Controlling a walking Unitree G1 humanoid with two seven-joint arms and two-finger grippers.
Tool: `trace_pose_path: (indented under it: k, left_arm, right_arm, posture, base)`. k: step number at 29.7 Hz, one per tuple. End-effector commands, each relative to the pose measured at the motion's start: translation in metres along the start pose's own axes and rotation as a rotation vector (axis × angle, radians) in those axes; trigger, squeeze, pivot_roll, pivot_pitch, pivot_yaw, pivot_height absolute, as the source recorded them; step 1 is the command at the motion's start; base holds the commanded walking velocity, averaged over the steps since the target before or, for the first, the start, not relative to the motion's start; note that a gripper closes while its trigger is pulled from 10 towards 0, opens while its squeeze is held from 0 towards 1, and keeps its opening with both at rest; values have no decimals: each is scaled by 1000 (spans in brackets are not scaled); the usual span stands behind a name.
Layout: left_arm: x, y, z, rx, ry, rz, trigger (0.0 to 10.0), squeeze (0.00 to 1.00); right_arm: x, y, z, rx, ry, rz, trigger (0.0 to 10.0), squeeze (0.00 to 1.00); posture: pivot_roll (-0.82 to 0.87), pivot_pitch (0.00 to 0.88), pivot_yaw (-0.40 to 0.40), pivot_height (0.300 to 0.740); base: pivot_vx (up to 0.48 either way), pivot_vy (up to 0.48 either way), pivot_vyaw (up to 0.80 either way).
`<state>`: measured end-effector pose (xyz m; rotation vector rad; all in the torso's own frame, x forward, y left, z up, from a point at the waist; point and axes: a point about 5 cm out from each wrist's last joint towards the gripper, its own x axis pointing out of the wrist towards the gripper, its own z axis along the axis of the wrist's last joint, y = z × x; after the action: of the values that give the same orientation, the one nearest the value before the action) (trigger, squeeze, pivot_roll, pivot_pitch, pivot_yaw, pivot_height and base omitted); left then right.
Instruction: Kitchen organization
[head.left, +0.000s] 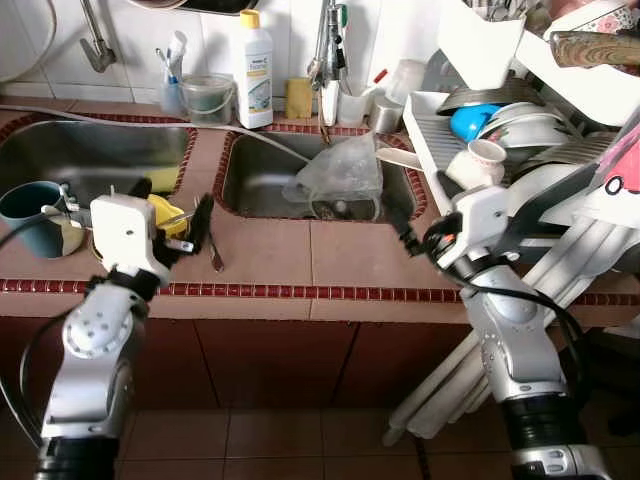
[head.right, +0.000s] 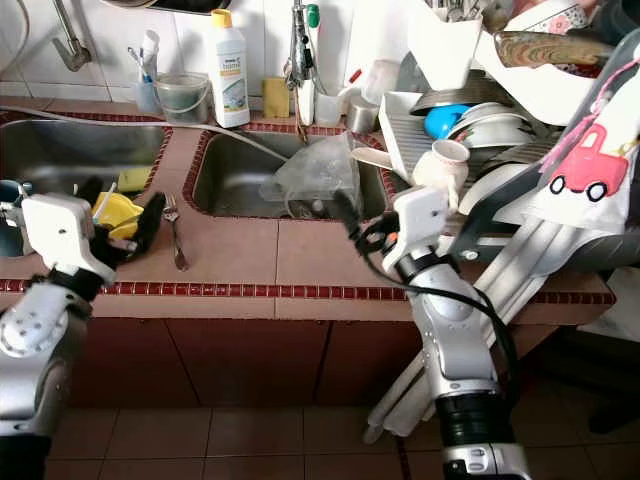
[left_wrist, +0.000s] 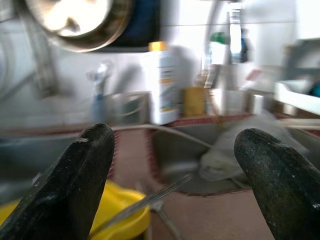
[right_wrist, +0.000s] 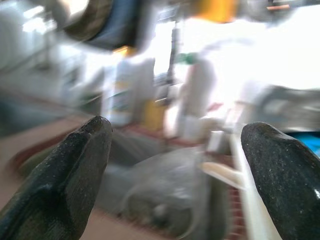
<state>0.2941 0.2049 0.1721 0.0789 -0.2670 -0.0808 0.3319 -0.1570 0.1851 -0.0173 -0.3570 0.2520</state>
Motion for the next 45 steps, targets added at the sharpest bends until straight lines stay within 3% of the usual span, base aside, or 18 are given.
trace_pose_path:
  k: [1,4,8,11,15,27,45]
  left_arm:
    - [-1,-6,-1,-25,9,31,10000,0]
    - [-2,-17,1,8,3,43,10000,0]
    - [-3,-29,6,-43,26,-19,10000,0]
    - [-3,-27,3,-95,58,-17,10000,0]
    - [-3,-23,0,-53,71,-21,10000,0]
    - [4,-23,6,-74,86,-22,10000,0]
    - [11,-30,10,-69,70,-58,10000,0]
  right_arm:
    - [-5,-2,0,33,-16,-64,10000,0]
    - [-11,4,-4,55,-13,-93,10000,0]
    - [-17,14,-7,75,1,-105,10000,0]
    - [-19,15,-11,34,34,-129,10000,0]
    - [-23,16,-16,52,64,-113,10000,0]
    - [-21,19,-14,11,55,-97,10000,0]
    - [-20,26,-13,10,60,-58,10000,0]
  posture:
    - [-36,20,-42,740]
    - [-37,21,-38,740]
    - [-44,18,-36,740]
    - [-46,16,-35,740]
    - [-42,8,-32,740]
    - [-40,0,-26,740]
    - [-45,7,-29,740]
  base:
    - [0,0,0]
    - [0,0,0]
    - [0,0,0]
    - [0,0,0]
    - [0,0,0]
    - [0,0,0]
    - [0,282,0]
